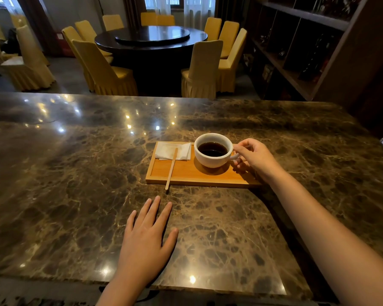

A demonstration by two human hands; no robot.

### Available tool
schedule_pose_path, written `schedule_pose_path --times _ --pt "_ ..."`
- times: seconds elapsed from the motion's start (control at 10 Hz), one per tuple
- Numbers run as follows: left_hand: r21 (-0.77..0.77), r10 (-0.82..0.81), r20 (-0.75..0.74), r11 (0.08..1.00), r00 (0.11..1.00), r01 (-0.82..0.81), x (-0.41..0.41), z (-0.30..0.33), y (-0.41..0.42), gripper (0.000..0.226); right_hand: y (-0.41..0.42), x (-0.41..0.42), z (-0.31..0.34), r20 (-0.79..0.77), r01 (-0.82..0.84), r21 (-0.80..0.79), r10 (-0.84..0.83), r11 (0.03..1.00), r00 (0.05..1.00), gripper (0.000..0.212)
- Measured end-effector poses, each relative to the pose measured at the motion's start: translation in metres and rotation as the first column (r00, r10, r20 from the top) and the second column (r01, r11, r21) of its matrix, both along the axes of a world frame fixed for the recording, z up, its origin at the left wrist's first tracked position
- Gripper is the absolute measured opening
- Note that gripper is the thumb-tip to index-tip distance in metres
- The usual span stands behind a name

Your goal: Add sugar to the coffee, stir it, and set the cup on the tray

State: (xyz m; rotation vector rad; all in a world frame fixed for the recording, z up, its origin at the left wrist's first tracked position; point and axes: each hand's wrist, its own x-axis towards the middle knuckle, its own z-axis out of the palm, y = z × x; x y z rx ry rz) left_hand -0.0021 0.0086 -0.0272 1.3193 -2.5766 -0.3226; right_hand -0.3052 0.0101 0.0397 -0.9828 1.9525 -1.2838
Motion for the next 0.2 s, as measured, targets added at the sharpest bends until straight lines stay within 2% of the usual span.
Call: schedule_pose_path --times 0.2 --pt "-0.011 -0.03 0.012 1.0 0.999 0.03 -0.0002 -0.0002 -0.0016 0.062 0.0122 0.0019 0.0026 -0.138 0.122 0.048 -0.115 0.991 0.984 0.012"
